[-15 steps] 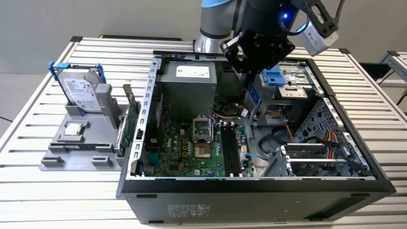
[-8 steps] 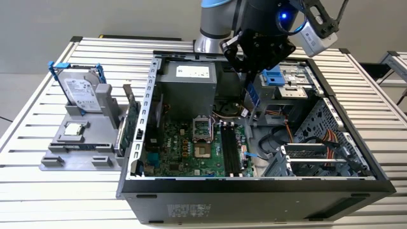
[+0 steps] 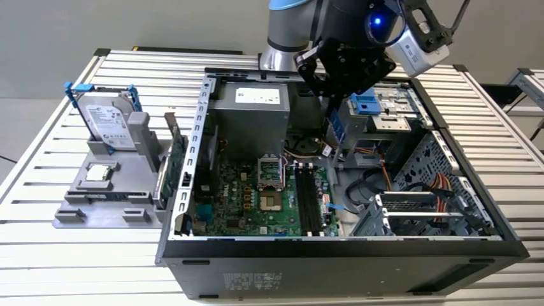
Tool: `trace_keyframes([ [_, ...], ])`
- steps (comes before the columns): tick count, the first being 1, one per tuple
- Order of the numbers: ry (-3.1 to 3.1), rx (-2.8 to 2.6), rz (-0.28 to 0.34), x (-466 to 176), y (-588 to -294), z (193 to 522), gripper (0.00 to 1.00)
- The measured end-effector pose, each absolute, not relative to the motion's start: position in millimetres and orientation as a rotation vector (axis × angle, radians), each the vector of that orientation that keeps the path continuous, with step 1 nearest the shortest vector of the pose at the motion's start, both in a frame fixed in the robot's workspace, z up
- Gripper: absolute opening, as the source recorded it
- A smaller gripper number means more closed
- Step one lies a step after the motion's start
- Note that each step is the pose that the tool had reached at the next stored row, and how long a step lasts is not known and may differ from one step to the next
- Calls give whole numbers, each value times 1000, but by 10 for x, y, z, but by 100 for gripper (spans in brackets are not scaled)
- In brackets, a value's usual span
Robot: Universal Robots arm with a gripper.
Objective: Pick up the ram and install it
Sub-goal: 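Insert the ram into the slot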
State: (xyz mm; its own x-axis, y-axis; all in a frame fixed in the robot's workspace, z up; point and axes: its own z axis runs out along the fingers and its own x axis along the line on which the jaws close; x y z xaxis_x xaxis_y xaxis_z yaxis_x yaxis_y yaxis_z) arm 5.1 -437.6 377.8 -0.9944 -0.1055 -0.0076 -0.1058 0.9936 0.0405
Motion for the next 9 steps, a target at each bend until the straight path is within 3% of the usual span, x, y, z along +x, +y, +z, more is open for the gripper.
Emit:
trace_keyframes([
  [9,3133,-81,66,50,-4377,3778,0],
])
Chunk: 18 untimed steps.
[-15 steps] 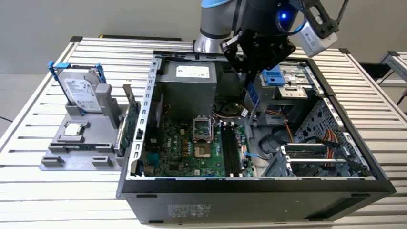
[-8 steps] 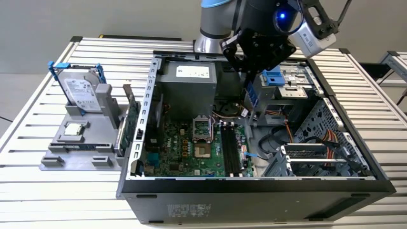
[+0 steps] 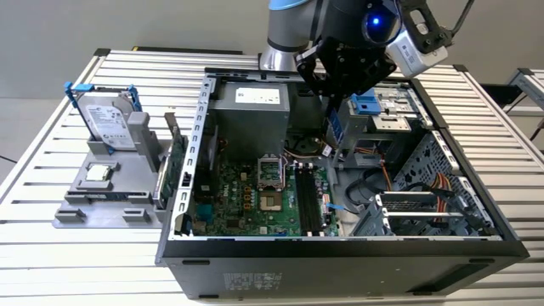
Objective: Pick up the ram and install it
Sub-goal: 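Insert the ram into the slot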
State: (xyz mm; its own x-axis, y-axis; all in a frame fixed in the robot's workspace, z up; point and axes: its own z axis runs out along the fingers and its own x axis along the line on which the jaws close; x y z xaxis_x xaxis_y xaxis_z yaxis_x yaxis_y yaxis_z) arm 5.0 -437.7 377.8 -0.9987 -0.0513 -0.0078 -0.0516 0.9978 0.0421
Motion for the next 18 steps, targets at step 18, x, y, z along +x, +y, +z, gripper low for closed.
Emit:
trace_keyframes([
  [18,3131,67,69,48,-4378,3772,0],
])
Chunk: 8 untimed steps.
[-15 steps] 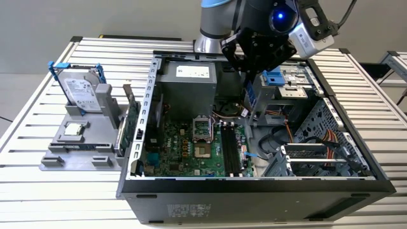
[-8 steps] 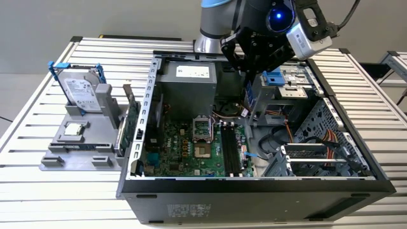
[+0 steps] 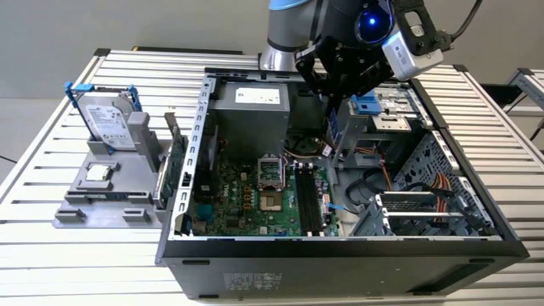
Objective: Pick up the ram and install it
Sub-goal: 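Insert the ram into the slot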
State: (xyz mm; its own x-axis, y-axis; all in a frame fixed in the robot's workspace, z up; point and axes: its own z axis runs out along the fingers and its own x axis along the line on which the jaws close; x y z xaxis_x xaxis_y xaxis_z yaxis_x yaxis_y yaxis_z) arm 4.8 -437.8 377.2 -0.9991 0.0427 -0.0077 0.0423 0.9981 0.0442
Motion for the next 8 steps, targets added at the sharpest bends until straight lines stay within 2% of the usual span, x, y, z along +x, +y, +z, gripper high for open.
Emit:
trace_keyframes([
  [8,3131,67,71,60,-4378,3734,0],
])
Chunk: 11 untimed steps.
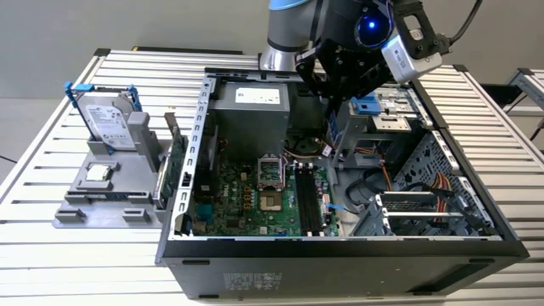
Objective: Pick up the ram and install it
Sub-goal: 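Insert the ram into the slot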
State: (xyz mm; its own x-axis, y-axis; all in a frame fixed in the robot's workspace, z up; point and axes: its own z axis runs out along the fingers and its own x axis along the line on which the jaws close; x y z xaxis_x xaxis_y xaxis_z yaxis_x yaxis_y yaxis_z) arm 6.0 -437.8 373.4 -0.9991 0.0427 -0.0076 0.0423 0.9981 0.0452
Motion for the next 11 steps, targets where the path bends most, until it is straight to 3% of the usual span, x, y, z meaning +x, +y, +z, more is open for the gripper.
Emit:
trace_keyframes([
  [11,3131,68,73,119,-4393,3662,0],
])
